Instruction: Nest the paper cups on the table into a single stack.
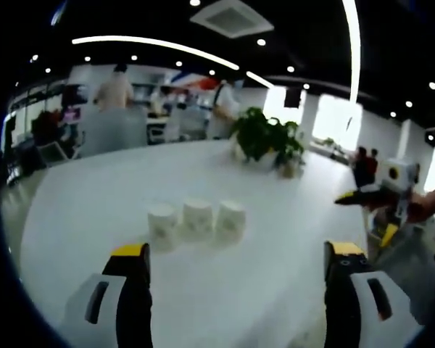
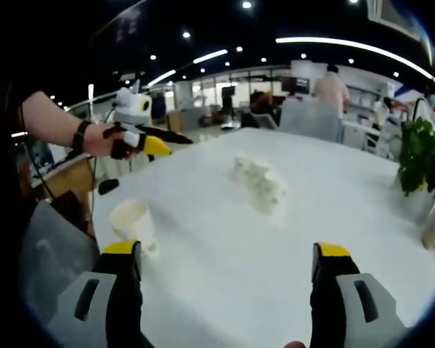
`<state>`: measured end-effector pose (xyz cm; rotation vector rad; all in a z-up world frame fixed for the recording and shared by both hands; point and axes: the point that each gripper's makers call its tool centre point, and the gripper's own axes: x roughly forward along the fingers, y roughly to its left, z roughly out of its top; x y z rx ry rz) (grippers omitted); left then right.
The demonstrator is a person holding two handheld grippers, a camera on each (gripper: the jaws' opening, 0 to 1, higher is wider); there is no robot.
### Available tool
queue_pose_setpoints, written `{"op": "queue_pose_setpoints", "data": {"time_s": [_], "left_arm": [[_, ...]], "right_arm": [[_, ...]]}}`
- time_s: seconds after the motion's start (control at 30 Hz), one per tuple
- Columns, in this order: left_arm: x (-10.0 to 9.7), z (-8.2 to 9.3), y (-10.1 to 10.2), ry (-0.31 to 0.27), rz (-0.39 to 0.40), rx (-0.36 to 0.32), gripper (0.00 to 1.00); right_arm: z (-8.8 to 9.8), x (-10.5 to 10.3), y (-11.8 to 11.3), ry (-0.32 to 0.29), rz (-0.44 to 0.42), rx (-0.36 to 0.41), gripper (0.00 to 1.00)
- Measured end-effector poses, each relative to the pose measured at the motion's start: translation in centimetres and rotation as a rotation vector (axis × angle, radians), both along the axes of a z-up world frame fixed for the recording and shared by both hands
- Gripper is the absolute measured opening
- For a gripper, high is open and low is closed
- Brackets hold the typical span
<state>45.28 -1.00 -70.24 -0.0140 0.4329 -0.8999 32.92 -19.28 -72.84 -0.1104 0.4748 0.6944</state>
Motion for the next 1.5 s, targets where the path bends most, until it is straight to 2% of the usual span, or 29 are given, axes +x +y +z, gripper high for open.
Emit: {"op": "queue_pose_setpoints", "data": {"time_s": [0.33, 0.83, 1.17, 1.27, 1.5], "left_arm": [[1.7, -0.2, 0.3, -0.008, 0.021, -0.004, 1.00], [3.6, -2.1, 0.2, 0.008, 0.019, 0.009, 1.00], [6.1, -2.6, -0.1, 0.011, 0.046, -0.039, 1.00], [6.7, -2.9, -0.3, 0.009, 0.055, -0.049, 1.00], [8.2, -3.6, -0.4, 0.000, 0.072, -0.051, 1.00]], "right_arm": [[-0.5, 0.5, -0.1, 0.008, -0.003, -0.005, 0.96], [-1.8, 1.4, 0.0, 0.032, 0.004, -0.004, 0.95], [-2.6, 1.8, 0.8, 0.051, 0.019, 0.000, 0.95], [-2.2, 1.9, 1.3, 0.007, 0.055, -0.038, 0.93], [-2.9, 2.3, 1.6, 0.035, 0.047, -0.019, 0.93]]}}
